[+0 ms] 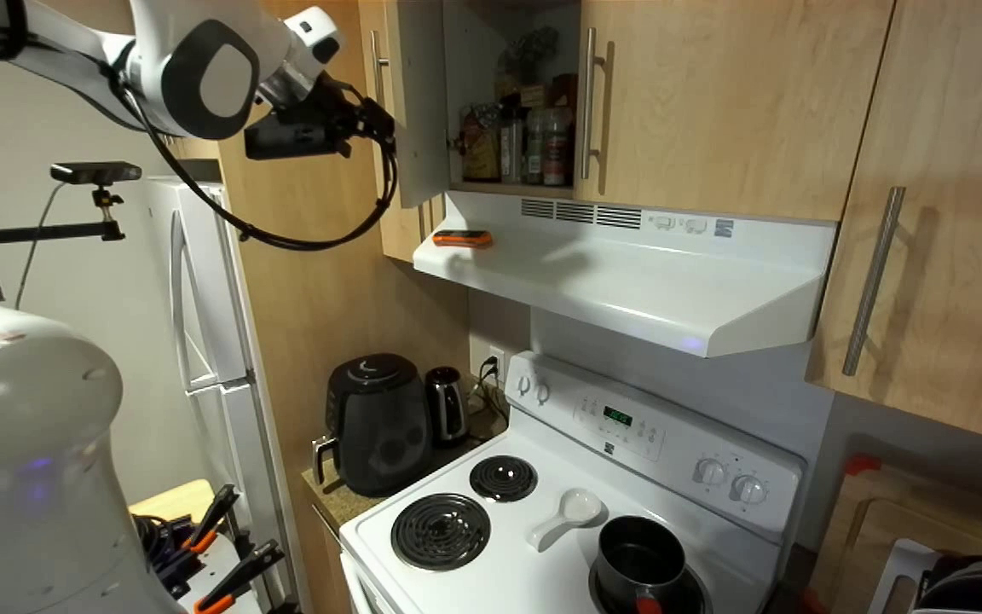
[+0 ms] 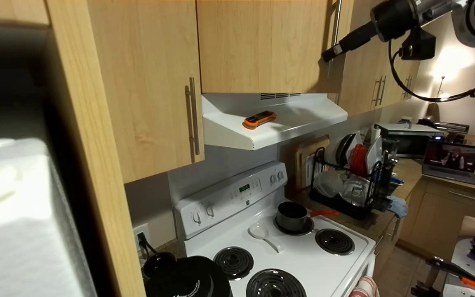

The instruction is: Open the left cabinet door

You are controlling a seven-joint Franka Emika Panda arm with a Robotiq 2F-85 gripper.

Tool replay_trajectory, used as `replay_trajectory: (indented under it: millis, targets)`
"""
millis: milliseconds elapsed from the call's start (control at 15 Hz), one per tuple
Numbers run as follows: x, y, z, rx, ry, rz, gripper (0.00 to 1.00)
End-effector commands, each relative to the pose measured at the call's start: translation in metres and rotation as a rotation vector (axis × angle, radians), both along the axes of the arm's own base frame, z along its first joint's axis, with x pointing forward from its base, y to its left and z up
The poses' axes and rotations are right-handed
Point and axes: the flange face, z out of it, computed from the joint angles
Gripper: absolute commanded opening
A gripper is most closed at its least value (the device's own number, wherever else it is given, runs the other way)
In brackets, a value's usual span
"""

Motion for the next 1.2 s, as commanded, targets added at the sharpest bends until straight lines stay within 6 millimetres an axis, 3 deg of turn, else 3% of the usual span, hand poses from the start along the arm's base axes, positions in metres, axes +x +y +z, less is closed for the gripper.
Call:
replay_trajectory:
  millis: [0,667,933,1133]
  targets:
    - [-0.017,0.011,0.008,0.008,-0.017,0.057,1.0]
    - [-0.057,0.018,0.011,0.03,-0.011,0.139,1.0]
    - [-0.057,0.018,0.009,0.024,0.006,0.141,1.0]
    - [-0.067,0.022,0.011,0.031,0.016,0.165,1.0]
